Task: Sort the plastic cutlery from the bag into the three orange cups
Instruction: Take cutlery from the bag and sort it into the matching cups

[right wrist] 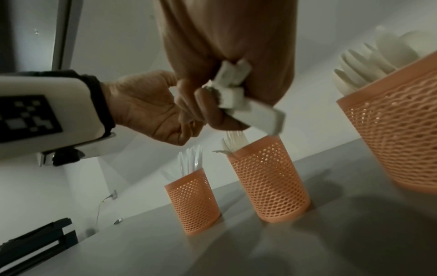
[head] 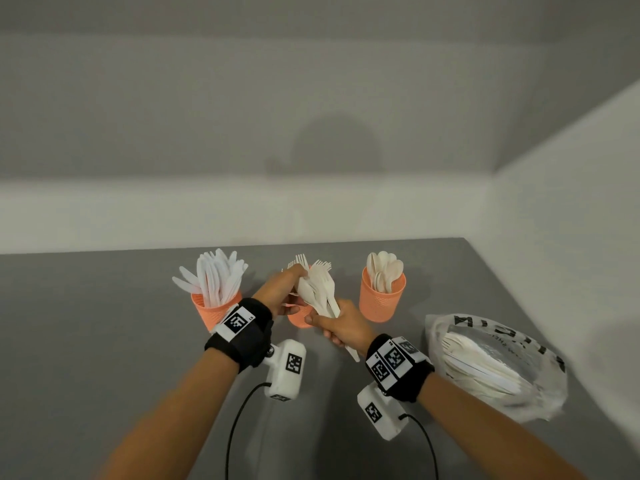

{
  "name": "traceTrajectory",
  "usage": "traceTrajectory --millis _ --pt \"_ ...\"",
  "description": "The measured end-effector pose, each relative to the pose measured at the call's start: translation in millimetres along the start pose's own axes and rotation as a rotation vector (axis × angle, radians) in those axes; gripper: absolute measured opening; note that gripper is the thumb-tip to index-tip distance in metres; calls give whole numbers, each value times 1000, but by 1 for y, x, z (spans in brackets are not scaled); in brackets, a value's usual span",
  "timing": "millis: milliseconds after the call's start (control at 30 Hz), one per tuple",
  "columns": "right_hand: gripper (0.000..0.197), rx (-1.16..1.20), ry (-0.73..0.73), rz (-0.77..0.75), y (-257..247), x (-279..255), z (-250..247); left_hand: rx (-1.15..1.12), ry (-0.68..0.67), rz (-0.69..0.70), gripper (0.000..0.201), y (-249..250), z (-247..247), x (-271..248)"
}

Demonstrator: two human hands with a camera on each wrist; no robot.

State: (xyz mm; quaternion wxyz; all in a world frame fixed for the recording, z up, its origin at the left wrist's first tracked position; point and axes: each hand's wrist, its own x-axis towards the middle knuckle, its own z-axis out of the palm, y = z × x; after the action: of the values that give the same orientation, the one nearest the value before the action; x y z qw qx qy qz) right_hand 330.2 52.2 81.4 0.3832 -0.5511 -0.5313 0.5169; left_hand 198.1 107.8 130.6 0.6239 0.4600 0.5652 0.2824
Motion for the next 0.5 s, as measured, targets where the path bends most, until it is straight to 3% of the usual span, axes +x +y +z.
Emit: traceTrajectory --millis 133,233,367,500 --pt "16 -7 -47 -13 -2 -1 -3 27 54 -47 19 3 6 3" --pt "19 -13 -80 10 -1 -1 -7 10 97 19 19 8 7 3" --pt "20 -5 -104 -4 1 -2 -11 -235 227 277 26 19 -3 9" --pt "19 -29 -62 -5 5 -2 -16 -536 528 660 25 40 -23 5"
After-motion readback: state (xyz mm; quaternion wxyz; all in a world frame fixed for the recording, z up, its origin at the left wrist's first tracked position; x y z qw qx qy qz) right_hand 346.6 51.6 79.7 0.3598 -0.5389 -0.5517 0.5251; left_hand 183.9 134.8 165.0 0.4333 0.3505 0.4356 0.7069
